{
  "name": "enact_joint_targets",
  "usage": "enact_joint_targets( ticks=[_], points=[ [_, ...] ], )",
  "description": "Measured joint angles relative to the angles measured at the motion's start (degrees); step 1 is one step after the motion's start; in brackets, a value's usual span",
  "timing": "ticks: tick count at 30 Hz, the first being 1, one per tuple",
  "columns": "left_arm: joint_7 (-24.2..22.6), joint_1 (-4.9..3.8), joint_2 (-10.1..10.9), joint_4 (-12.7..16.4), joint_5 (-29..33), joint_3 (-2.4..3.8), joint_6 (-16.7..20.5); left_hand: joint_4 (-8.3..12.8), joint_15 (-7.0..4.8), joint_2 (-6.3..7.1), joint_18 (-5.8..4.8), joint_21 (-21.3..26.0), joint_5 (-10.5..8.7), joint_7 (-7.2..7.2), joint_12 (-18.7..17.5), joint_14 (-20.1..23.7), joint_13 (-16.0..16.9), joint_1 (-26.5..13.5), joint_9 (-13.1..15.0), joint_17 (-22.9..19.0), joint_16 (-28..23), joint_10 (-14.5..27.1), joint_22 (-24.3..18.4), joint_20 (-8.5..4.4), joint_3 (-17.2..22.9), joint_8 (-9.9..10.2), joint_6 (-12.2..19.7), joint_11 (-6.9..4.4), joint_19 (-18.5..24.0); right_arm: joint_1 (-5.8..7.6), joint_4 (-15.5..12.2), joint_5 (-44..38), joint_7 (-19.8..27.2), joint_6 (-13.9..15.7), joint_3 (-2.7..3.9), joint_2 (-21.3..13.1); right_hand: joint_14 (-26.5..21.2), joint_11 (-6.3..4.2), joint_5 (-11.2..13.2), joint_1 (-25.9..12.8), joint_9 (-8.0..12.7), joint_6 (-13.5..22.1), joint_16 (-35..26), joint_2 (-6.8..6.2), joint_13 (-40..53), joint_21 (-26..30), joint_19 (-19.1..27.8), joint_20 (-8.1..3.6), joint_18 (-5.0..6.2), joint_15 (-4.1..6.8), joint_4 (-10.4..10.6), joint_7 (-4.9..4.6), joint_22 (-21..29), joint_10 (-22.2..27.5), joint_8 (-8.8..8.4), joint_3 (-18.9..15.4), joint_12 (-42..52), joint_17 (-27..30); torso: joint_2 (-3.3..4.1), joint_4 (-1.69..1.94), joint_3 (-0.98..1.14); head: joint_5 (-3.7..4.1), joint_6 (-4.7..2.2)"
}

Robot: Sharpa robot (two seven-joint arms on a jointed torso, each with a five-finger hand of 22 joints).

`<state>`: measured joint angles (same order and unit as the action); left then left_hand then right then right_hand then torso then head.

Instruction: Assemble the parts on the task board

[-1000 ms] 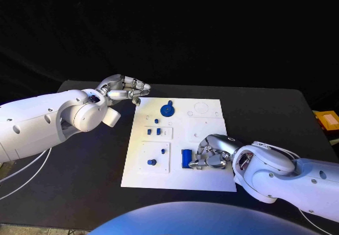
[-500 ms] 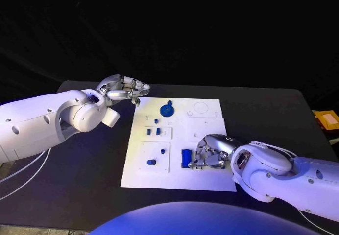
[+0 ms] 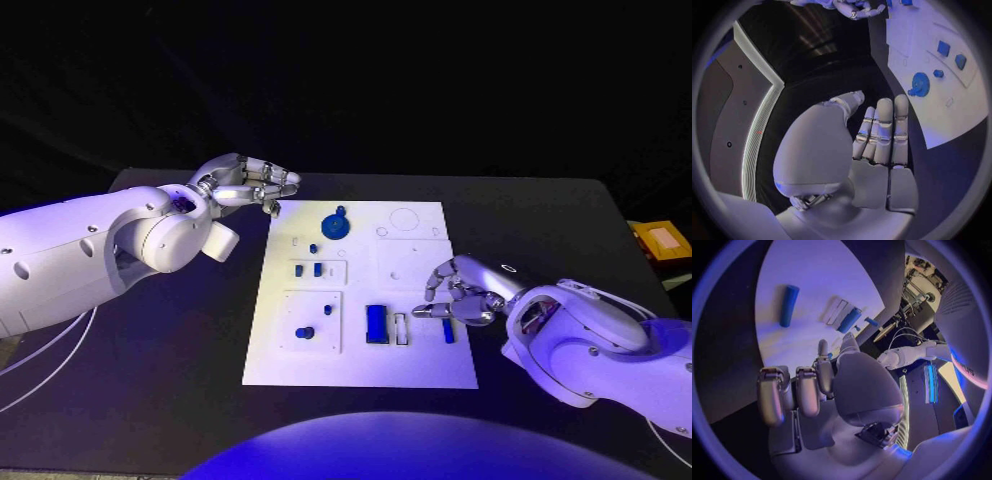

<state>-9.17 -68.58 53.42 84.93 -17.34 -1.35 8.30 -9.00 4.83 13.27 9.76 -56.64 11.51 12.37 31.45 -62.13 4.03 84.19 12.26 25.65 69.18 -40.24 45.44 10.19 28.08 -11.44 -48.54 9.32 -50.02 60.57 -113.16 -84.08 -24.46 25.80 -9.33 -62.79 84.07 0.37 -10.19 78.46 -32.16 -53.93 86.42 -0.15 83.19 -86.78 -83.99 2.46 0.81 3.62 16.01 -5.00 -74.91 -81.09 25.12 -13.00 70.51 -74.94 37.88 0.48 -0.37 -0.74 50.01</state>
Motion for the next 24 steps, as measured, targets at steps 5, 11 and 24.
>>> enact_joint_targets(
  ticks=[5, 11, 24],
  points=[
    [-0.04, 0.00, -0.01, 0.00, 0.00, 0.00, 0.01, 0.00, 0.00, 0.00, 0.00, 0.00, 0.00, 0.00, 0.00, 0.00, 0.00, 0.00, 0.00, 0.00, 0.00, 0.00, 0.00, 0.00, 0.00, 0.00, 0.00, 0.00, 0.00, 0.05, -0.19, 0.49, 1.10, 0.65, -0.14, -3.41, 0.04, 0.41, 1.05, 3.56, 1.02, 0.90, 0.00, 0.07, 2.58, 0.00, 0.00, 0.44, 0.01, -0.46, -0.23, -0.50, 0.00, 0.41, -2.11, -0.37, -0.39, 0.00, -0.05, -0.12, -0.03, 0.60, 0.00],
    [-0.07, 0.00, -0.03, -0.01, 0.00, -0.01, 0.01, 0.00, 0.00, 0.00, 0.00, 0.00, 0.00, 0.00, 0.00, 0.00, 0.00, 0.00, 0.01, 0.00, 0.00, 0.00, 0.00, 0.00, 0.00, 0.00, 0.00, 0.00, 0.00, -1.07, -0.30, 0.38, 1.37, 0.81, -0.49, -5.92, -0.16, 0.71, -0.55, 5.05, 1.95, 1.18, -0.22, -0.10, 2.60, 0.21, 0.00, 0.85, 0.01, -0.67, -0.34, -0.77, 0.01, 0.72, -3.71, -0.27, -0.84, 0.00, -0.09, -0.29, -0.03, 0.90, 0.00],
    [-0.07, 0.01, -0.02, -0.05, 0.00, -0.01, 0.00, 0.00, 0.00, 0.00, 0.00, 0.00, 0.00, 0.00, 0.00, 0.00, 0.00, 0.00, 0.01, 0.01, 0.00, -0.01, 0.00, 0.00, 0.00, 0.00, 0.00, 0.00, -0.01, -4.03, 0.54, -0.50, -0.34, 0.81, -0.84, -4.56, -0.16, 0.89, -1.33, 5.59, 2.30, 0.30, -0.22, -0.01, 2.93, 0.48, 0.00, 0.85, 0.01, -0.68, 0.27, -0.83, -0.04, 0.96, -3.94, -0.50, -0.98, 0.01, -0.04, -0.23, -0.06, 0.81, 0.00]
  ],
)
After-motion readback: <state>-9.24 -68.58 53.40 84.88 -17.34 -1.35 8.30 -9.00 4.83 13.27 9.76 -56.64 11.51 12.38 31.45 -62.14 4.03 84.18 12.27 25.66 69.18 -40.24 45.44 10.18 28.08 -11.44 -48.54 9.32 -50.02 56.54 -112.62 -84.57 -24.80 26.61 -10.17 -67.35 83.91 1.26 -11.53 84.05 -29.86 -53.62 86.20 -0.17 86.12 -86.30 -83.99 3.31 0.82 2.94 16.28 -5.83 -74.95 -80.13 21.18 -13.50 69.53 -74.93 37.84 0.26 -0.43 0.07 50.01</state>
